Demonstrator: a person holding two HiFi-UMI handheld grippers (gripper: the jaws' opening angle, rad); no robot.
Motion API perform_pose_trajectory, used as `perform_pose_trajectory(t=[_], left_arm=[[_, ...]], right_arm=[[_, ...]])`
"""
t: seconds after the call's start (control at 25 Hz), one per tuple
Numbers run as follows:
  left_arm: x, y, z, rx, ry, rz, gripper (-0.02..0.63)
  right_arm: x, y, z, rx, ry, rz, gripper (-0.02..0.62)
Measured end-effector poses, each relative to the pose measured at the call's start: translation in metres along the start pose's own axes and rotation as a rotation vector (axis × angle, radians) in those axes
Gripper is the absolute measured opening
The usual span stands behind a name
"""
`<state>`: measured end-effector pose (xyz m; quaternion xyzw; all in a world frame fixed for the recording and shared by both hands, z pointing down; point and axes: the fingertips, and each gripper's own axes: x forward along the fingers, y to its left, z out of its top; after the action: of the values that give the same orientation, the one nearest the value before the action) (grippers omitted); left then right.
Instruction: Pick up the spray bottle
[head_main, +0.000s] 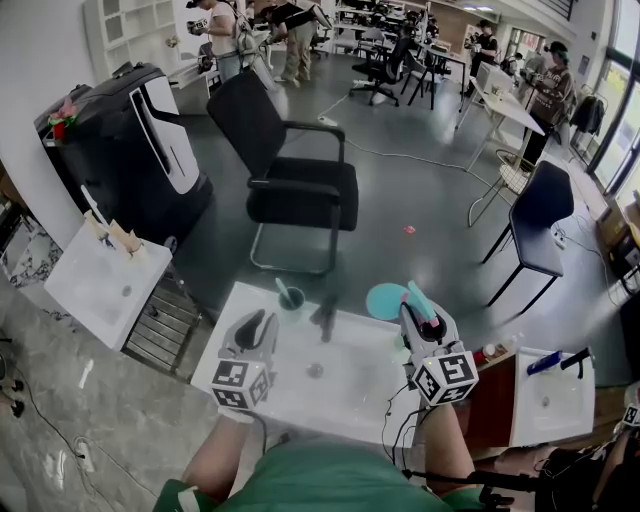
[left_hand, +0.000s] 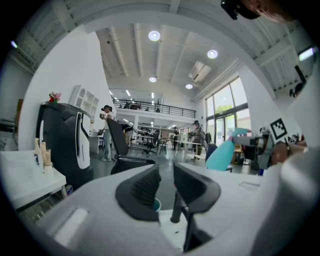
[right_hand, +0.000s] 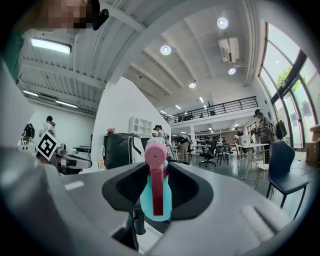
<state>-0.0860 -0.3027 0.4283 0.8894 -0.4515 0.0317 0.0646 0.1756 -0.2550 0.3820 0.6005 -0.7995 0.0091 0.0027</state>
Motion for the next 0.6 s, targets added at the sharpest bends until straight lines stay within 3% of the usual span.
perform_pose_trajectory(t=[0.6], left_arm=[[0.0061, -0.0038, -0.0033, 0.003, 0.014, 0.006, 0.089]], right_arm=[[0.001, -0.0067, -0.0027, -0.001, -0.002, 0.009, 0.13]])
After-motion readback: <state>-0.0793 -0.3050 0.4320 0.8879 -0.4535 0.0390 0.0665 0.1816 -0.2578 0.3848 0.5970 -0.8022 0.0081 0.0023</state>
